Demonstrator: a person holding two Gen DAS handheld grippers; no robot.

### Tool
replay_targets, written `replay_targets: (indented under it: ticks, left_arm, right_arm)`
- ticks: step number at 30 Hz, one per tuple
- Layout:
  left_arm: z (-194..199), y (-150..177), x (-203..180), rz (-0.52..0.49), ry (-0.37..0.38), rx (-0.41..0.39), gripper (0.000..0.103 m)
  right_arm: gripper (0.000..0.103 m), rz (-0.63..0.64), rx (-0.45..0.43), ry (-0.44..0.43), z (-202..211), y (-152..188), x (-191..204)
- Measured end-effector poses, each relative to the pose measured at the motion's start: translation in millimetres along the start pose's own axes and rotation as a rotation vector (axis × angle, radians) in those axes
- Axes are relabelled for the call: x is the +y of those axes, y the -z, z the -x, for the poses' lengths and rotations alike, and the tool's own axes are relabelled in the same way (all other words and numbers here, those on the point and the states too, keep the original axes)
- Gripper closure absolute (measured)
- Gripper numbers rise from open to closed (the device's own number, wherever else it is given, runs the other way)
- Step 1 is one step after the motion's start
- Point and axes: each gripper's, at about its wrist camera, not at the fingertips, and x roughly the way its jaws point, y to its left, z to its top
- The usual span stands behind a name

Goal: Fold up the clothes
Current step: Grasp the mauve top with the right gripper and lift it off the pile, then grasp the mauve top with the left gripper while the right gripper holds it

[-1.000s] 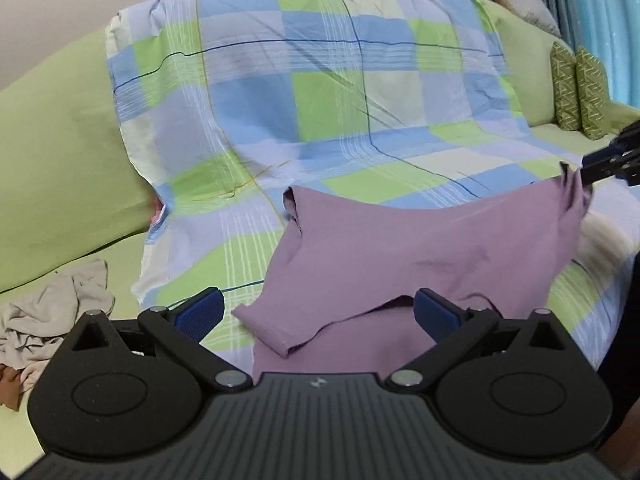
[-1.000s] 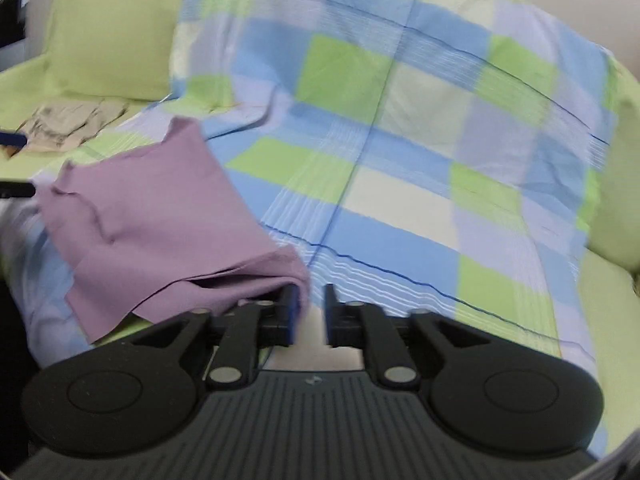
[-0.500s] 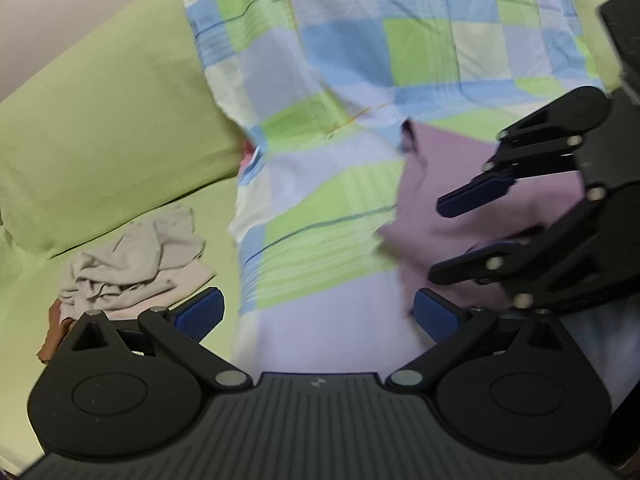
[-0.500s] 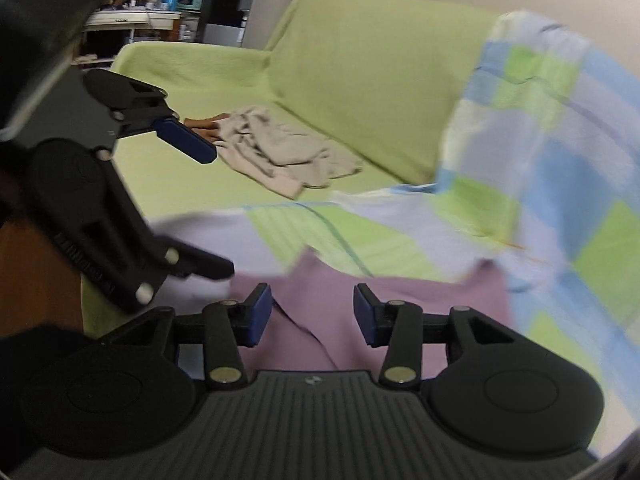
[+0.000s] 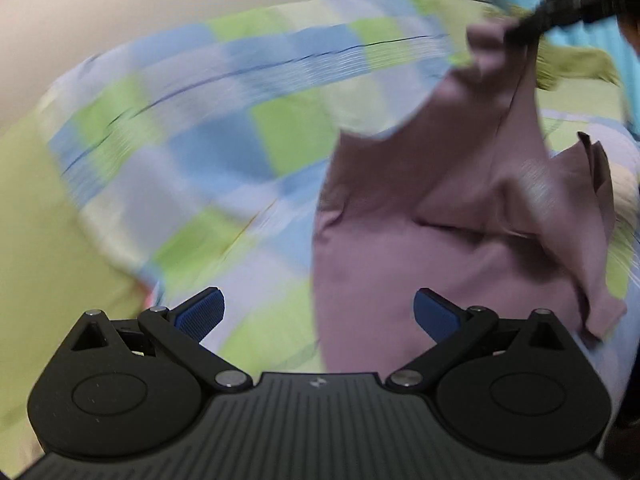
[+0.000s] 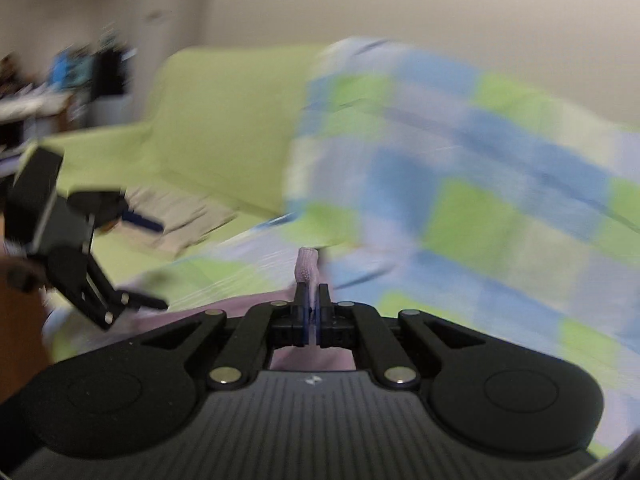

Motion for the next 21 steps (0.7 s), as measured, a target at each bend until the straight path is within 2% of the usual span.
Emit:
replay_targets:
  ticks: [2, 5, 6, 7, 9, 11, 13, 17, 21]
  left_arm:
    - [-28.8, -20.7, 1.5, -0.047, 0.07, -0.016, 0.001]
    - [-61.2, -47.2, -2.2, -0.136, 0.163, -0.03, 0.004]
    - [-70.5, -55.6, -4.8, -0.174, 0.198, -0.033, 0.009]
    - [-78.2, -63.5, -7.8, -0.218, 0.232, -0.03, 0.025]
    - [-88.5, -75.6, -13.1, -0.291, 0.281, -0.01, 0.045]
    - [-89.9, -82.6, -17.0, -0.335, 0.314, -0.009, 0.059]
    - [-83.1, -86.0, -19.7, -0.353, 0.32, -0.014, 0.101]
    - [-58.6, -88.4, -16.1, -0.296, 0.269, -0.017, 0.103]
    - [-26.9, -99.3, -6.9, -0.226, 0.218, -0.049, 0.103]
  right_arm:
    - [0.102, -0.049, -0.006, 0.05, 20.0, 6.3, -24.1]
    - [0.102, -0.099, 0.014, 0.064, 21.3, 21.2, -35.9]
    - [0.102, -0.106, 0.019, 0.063, 20.5, 25.8, -38.0]
    - [0.102, -0.109, 0.021, 0.063, 26.2, 29.7, -38.6]
    - [0.102, -0.108, 0.03, 0.06, 29.3, 37.5, -40.6]
    - [0.102, -0.116, 0.041, 0.047, 28.4, 48.2, -44.2]
    - [0.102, -0.134, 0.042, 0.034, 28.4, 54.9, -49.4]
    - [0.102, -0.205, 0.005, -0.005, 36.4, 59.8, -62.4]
    - [0.102, -0.17, -0.077, -0.004, 57.6, 43.4, -61.1]
